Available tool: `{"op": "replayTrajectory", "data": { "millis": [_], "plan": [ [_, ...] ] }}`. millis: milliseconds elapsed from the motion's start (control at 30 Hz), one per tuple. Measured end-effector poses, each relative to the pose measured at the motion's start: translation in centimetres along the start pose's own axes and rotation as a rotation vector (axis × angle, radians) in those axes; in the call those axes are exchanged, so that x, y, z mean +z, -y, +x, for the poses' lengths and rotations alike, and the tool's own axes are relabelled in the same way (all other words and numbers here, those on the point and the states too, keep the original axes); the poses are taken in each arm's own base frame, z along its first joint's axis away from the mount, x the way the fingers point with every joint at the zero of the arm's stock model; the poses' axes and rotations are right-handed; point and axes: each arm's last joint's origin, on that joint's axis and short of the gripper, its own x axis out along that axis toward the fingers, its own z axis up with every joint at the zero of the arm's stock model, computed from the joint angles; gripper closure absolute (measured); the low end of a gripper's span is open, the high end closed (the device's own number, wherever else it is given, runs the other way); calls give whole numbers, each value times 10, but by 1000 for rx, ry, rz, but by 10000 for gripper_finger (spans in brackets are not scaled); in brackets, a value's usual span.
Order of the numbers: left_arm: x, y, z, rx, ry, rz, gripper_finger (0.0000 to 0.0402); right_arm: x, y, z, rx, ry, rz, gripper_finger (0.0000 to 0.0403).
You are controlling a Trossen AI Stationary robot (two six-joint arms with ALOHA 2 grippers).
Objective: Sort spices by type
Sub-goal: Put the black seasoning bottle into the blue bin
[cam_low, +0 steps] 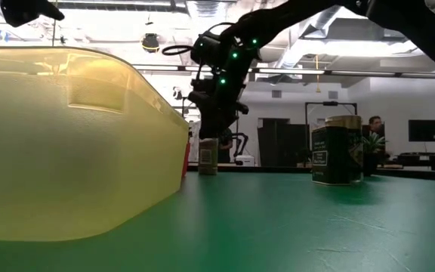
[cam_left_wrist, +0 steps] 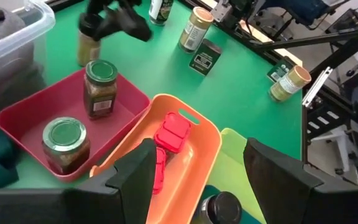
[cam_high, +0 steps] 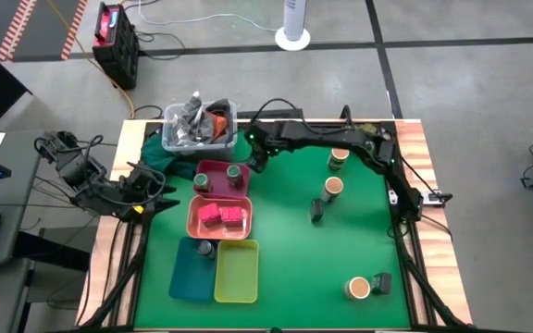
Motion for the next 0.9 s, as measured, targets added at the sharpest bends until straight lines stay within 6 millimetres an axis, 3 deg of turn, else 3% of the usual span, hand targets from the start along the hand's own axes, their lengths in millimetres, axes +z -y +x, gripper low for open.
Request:
{"op": "replayTrajectory", "data": {
  "millis": [167, 333, 600, 767, 900],
  "plan": [
    [-1, 2, 3, 25, 1, 50, 173, -9, -10, -28, 16, -74, -80, 179],
    [-2, 9, 17, 105, 0, 103, 166, -13, -20, -91, 45, -36, -69, 172],
    [-1, 30, 47, 167, 21, 211, 112, -21, -74, -173, 253, 191, -95, 172],
    [4, 47, 62, 50, 15, 188, 69, -31, -117, -195, 404, 292, -271, 170],
    [11, 62, 72, -71, 46, 194, 57, -37, -142, -208, 518, 322, -334, 170]
  ]
}}
